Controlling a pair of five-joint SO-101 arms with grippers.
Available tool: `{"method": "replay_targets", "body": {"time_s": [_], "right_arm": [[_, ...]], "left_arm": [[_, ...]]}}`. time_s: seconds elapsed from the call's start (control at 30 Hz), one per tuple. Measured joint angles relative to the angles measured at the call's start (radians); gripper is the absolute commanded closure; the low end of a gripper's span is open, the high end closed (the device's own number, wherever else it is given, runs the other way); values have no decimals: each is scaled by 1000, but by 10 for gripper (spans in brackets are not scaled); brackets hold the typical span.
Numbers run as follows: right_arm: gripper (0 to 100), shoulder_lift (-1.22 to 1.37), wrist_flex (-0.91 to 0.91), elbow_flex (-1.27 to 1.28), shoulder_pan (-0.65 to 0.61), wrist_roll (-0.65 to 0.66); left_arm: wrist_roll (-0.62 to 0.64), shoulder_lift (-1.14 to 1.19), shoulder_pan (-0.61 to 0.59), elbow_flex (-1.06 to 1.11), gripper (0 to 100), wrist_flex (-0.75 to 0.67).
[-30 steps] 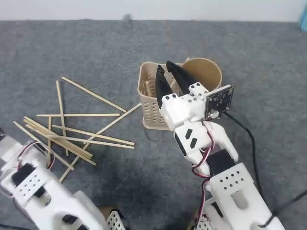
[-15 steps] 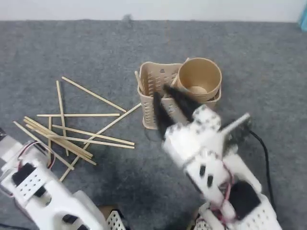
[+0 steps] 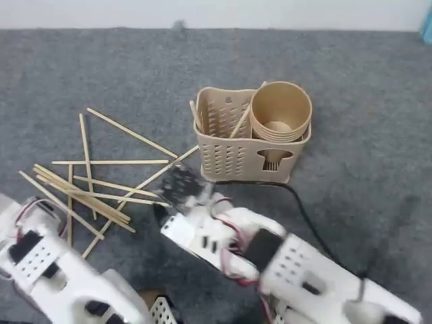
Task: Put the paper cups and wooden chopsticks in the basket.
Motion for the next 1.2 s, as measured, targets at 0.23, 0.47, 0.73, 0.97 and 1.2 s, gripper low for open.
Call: {"method": "replay_targets", "body": {"time_s": [0.23, 0.47, 0.73, 0.97, 1.2], "right_arm": [[902, 181, -97, 0, 0, 0], [902, 278, -161, 0, 0, 6], [902, 304, -175, 0, 0, 6], [902, 304, -175, 0, 0, 6], [902, 304, -175, 0, 0, 8]], "left_arm": [[2, 298, 8, -264, 834, 97], [3, 727, 9, -649, 834, 190], [23, 1151, 60, -1114, 834, 328], [28, 1421, 110, -1433, 834, 414], [83, 1583, 112, -1639, 900, 494]]}}
